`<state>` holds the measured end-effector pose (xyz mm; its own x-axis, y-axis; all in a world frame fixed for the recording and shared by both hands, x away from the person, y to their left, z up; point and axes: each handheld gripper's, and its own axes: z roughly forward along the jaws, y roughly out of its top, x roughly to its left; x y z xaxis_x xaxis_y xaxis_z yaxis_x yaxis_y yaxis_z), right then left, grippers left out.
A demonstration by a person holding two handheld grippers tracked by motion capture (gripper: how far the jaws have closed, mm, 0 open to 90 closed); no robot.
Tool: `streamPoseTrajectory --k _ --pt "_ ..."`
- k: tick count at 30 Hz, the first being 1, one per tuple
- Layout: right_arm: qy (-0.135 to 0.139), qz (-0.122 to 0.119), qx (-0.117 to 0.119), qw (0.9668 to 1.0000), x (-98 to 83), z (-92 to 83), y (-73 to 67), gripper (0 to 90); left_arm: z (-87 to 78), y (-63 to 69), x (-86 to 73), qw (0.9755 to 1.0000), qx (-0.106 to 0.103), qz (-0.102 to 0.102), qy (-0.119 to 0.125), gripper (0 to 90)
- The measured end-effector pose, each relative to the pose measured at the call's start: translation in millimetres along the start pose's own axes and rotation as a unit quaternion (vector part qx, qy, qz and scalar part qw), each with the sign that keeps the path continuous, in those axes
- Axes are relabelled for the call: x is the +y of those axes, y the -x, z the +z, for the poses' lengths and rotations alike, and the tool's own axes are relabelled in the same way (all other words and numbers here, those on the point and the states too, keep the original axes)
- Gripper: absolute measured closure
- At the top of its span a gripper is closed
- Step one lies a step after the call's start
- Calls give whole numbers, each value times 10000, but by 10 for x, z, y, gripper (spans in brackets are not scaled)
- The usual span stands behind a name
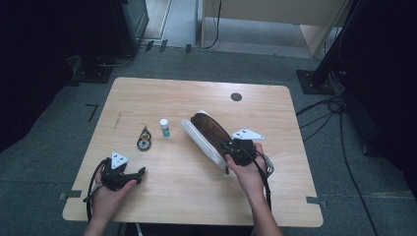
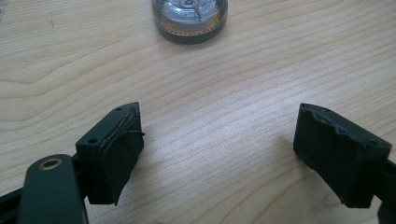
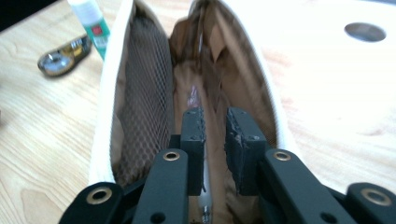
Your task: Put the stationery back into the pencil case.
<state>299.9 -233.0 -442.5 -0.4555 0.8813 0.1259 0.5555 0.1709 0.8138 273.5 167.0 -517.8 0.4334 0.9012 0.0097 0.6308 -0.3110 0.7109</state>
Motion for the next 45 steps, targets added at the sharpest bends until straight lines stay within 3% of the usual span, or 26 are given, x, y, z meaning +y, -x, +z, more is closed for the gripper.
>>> streamPoseTrajectory --k 7,16,32,40,41,45 --pt "451 0 45 9990 96 -170 -91 732 1 1 0 10000 2 -9 5 159" --pt "678 -135 268 9973 172 -208 -304 689 0 0 0 10000 0 -3 1 159" --pt "832 -281 490 9949 151 -177 -548 598 2 -3 3 10000 10 -32 15 175" --pt "851 -313 601 9941 98 -130 -647 579 15 -10 24 9996 150 -213 75 240" --pt "869 -355 624 9936 84 -110 -665 574 31 -6 44 9992 151 -332 137 241" --pt "873 -363 676 9932 69 -94 -692 567 55 26 102 9984 247 -372 348 241"
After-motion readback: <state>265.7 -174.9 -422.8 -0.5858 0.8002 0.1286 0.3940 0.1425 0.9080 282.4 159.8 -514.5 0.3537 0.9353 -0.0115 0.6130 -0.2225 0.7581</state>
